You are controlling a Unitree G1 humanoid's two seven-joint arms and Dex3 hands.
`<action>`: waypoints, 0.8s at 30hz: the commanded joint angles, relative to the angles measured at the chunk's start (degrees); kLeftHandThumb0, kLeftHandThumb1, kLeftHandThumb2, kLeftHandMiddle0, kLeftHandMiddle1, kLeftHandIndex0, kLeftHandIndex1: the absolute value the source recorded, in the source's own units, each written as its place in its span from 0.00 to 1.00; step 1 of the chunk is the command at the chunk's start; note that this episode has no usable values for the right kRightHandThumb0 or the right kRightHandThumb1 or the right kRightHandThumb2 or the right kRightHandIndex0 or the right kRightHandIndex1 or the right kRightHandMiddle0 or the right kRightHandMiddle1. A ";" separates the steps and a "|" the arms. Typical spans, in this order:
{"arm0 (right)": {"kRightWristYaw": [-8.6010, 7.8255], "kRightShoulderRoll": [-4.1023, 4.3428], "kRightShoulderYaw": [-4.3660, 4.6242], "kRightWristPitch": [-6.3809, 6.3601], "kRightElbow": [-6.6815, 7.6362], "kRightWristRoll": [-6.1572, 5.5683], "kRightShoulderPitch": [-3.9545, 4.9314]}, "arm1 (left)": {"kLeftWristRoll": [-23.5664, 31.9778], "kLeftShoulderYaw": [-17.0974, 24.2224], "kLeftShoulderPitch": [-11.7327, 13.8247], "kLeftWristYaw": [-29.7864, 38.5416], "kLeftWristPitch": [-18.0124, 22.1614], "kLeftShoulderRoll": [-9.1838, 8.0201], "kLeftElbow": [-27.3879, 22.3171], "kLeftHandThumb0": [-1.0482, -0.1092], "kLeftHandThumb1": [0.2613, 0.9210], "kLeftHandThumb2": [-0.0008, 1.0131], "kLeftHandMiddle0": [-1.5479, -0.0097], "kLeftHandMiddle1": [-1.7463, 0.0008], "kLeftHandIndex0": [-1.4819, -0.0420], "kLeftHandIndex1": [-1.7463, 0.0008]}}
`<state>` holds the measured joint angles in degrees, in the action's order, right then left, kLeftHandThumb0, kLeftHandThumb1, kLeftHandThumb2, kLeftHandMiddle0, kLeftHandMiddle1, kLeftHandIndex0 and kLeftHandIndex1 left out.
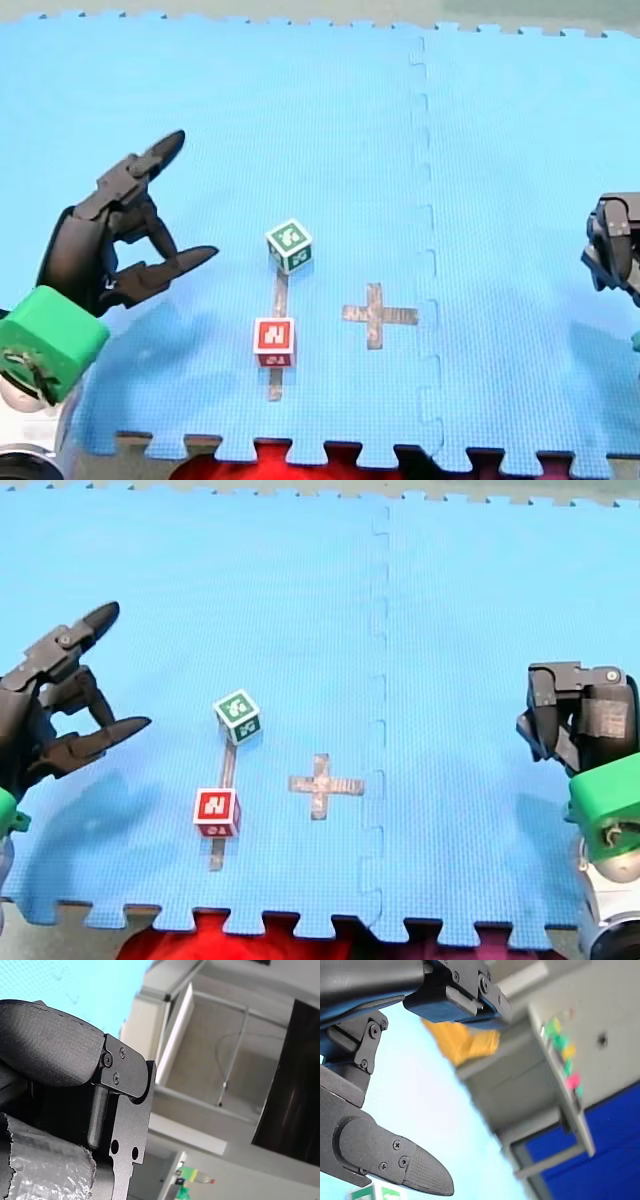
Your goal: Stack cube left
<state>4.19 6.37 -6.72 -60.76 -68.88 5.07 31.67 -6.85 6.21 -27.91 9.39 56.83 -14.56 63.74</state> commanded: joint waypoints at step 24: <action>1.06 -0.11 0.30 -0.55 0.53 0.56 -0.14 | -12.51 -12.03 4.23 -3.74 -14.87 -10.59 -16.17 0.78 0.66 0.00 0.54 0.00 0.51 0.98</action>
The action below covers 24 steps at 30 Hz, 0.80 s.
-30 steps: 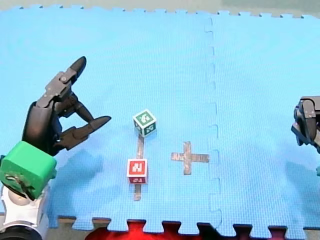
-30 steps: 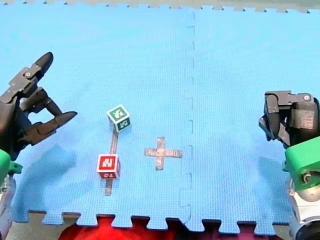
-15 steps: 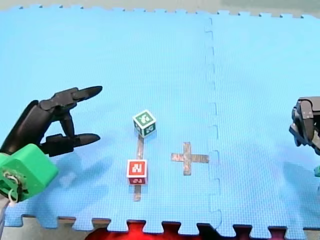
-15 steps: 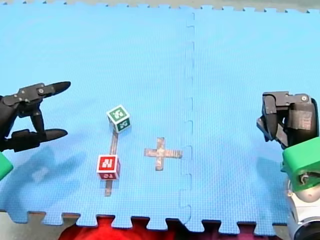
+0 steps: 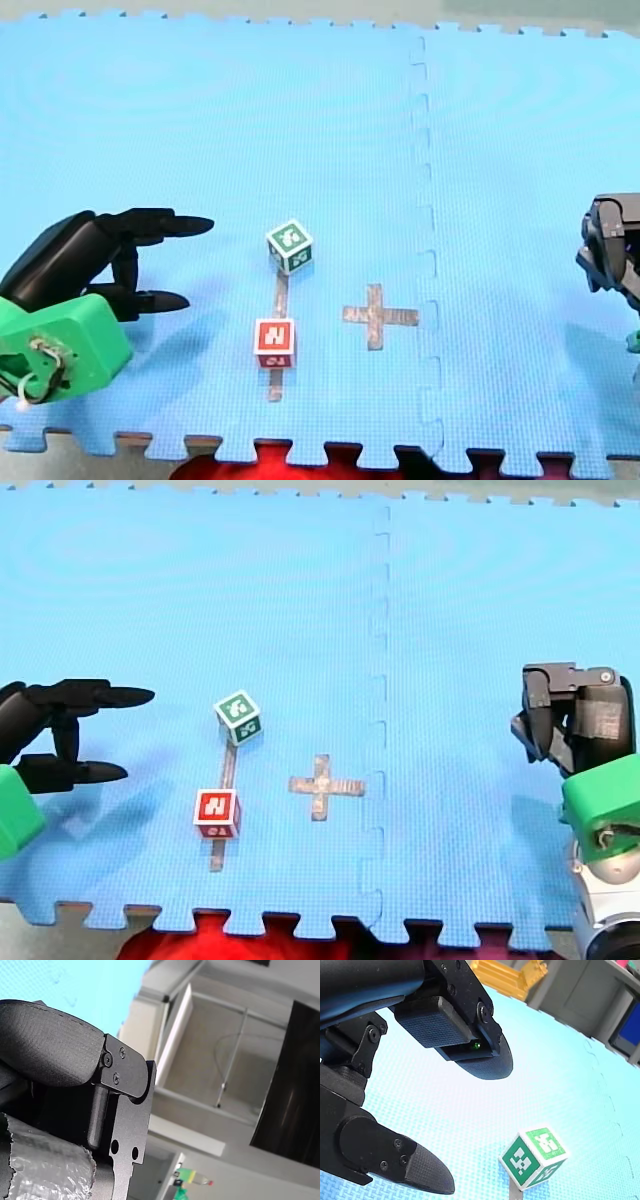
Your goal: Stack cube left
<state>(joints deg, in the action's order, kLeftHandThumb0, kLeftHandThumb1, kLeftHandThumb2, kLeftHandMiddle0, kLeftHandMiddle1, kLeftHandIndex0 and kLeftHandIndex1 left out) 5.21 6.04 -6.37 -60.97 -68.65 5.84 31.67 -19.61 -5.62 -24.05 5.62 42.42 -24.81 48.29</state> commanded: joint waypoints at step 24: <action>-0.03 0.27 0.09 -0.86 1.44 -0.27 -0.22 | -0.43 -4.92 1.85 0.48 -7.67 3.63 -5.18 0.79 0.64 0.00 0.53 0.00 0.44 0.99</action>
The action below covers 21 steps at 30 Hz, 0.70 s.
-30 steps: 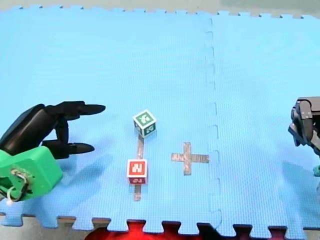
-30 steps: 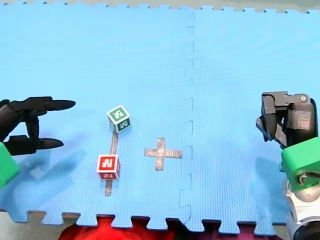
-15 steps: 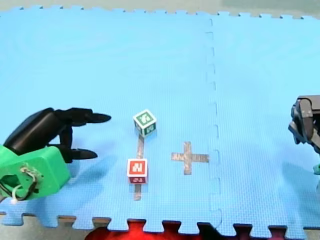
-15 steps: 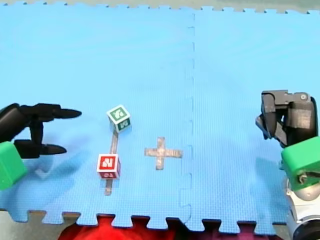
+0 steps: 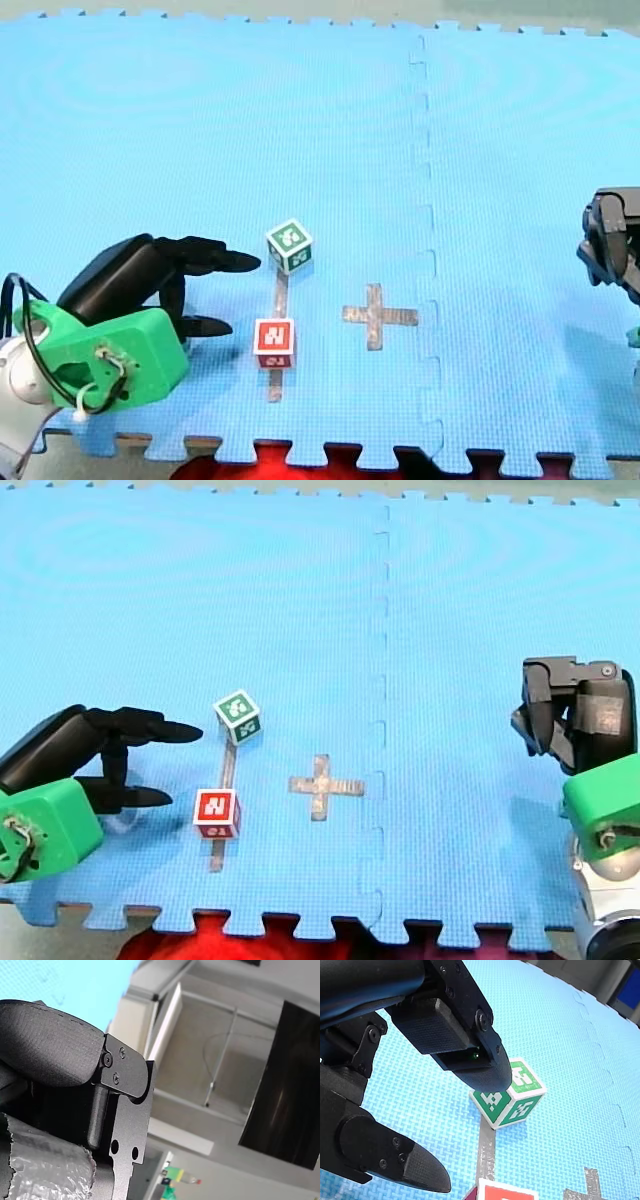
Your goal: Stack cube left
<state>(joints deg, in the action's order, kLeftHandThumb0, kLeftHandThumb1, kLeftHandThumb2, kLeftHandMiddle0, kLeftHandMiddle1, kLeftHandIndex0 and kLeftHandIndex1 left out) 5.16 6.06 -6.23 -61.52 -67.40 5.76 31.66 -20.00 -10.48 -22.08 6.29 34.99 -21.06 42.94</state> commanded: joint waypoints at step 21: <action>0.47 0.05 0.23 -0.79 1.18 -0.01 -0.56 | 0.85 -1.24 0.98 5.28 -5.48 -1.03 -6.59 0.77 0.65 0.00 0.54 0.00 0.40 0.99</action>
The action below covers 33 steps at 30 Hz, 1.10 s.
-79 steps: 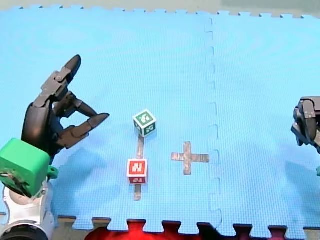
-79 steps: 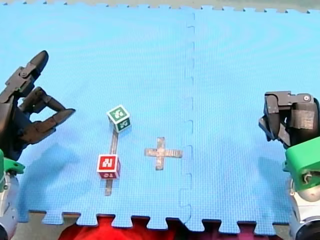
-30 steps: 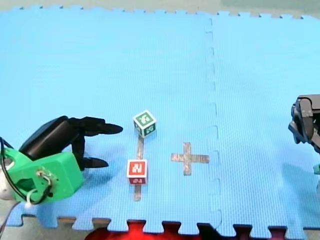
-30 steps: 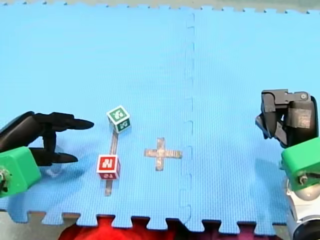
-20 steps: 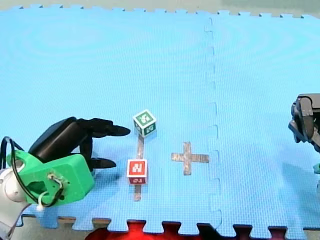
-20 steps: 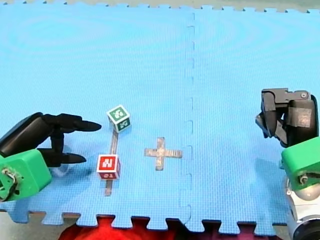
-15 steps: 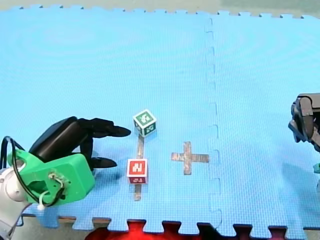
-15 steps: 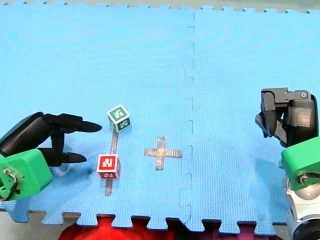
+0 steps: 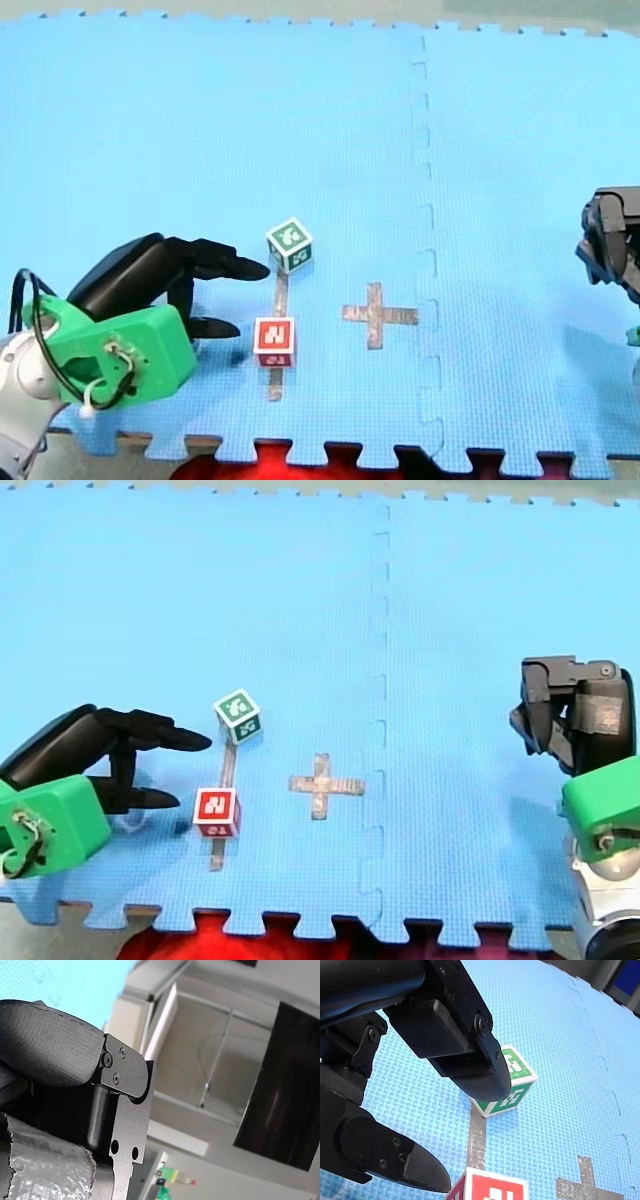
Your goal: Stack cube left
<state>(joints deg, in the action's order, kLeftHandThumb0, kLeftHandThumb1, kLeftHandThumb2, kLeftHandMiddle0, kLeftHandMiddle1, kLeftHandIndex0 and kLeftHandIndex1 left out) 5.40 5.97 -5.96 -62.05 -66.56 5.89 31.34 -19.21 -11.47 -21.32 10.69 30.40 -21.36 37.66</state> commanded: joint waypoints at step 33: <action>1.97 0.64 0.28 -1.00 1.63 0.71 -0.52 | -3.54 -5.22 1.63 10.81 -18.12 -0.84 -18.53 0.76 0.70 0.01 0.56 0.00 0.44 1.00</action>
<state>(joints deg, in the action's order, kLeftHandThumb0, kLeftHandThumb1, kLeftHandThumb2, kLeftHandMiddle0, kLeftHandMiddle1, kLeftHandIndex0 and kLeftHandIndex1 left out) 7.16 6.16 -5.62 -62.77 -65.17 6.56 30.96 -22.89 -16.58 -19.86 21.20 12.72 -21.79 19.68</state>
